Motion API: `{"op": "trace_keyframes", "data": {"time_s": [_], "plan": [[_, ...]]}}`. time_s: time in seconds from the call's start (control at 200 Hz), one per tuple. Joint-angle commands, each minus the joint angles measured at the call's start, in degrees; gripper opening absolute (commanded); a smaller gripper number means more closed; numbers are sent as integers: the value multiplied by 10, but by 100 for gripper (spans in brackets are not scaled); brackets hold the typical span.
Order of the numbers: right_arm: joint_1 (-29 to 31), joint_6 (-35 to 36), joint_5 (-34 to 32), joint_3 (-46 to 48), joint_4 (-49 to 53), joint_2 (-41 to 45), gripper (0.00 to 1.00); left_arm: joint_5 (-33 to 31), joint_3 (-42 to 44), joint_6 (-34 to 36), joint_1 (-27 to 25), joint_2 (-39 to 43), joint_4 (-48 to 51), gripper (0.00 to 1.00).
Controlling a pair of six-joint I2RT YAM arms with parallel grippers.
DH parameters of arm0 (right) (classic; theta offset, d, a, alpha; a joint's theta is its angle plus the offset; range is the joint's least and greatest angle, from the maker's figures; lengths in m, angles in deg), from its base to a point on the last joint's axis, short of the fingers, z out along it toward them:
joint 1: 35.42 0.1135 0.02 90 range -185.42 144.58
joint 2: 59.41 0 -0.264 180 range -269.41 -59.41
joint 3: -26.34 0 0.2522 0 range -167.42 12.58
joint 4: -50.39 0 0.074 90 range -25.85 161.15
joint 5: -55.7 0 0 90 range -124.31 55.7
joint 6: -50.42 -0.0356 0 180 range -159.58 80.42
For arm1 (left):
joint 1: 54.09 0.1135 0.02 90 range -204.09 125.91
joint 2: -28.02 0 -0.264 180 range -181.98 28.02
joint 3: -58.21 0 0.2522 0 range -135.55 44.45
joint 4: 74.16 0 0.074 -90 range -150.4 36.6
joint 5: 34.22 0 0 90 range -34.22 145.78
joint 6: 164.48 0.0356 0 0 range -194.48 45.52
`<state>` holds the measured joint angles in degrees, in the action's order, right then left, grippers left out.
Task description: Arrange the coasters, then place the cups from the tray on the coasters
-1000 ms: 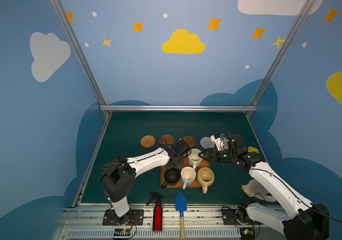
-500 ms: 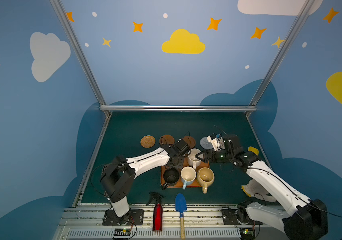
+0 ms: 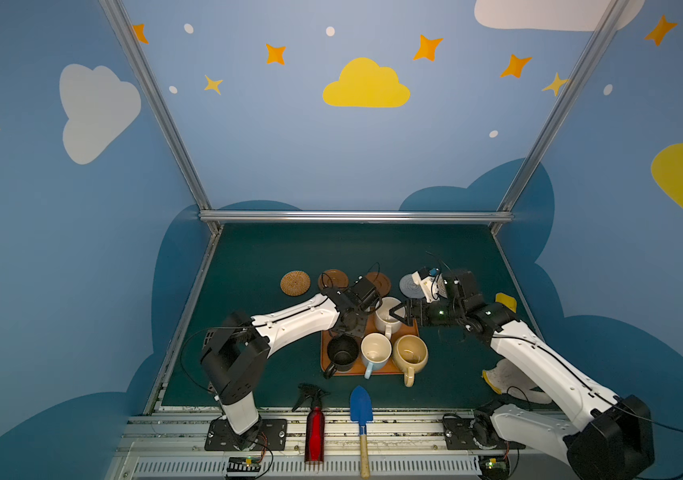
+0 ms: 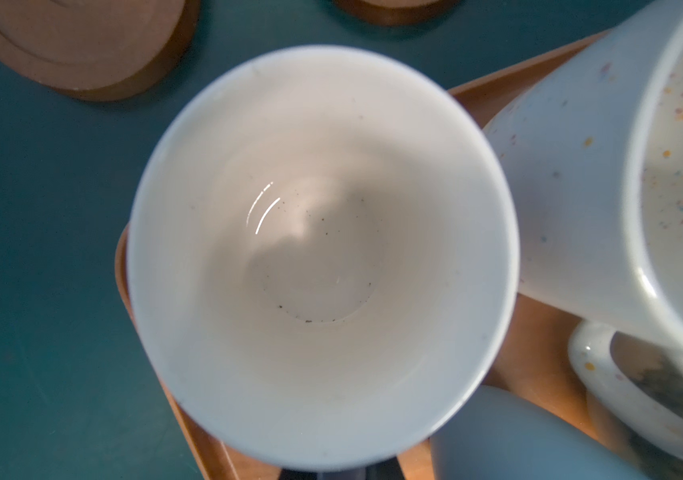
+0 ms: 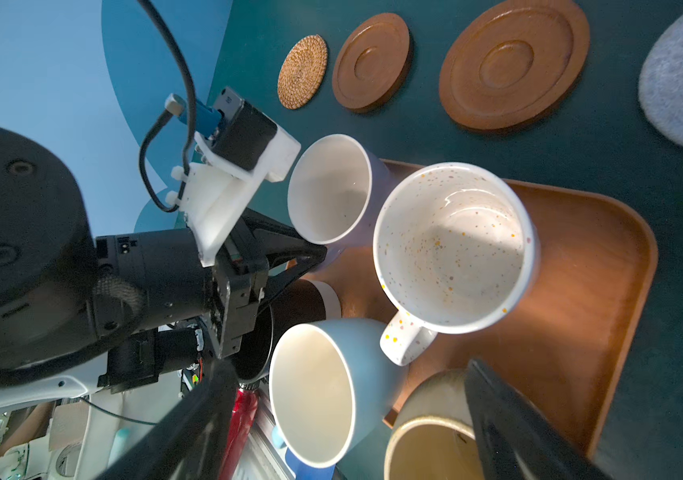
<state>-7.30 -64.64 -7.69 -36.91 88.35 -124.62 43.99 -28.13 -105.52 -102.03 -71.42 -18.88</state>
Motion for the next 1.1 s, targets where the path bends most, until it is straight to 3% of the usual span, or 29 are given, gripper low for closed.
{"op": "trace_keyframes", "data": {"time_s": [0.0, 0.731, 1.091], "plan": [[4, 5, -8, -10, -8, 1, 86, -14, -24, 12, 5, 25, 23, 4], [17, 12, -15, -34, -10, -14, 85, -42, -13, 6, 33, 85, 33, 4], [80, -6, -38, -105, -48, -79, 87, -43, -22, 14, 71, 131, 32, 4]]}}
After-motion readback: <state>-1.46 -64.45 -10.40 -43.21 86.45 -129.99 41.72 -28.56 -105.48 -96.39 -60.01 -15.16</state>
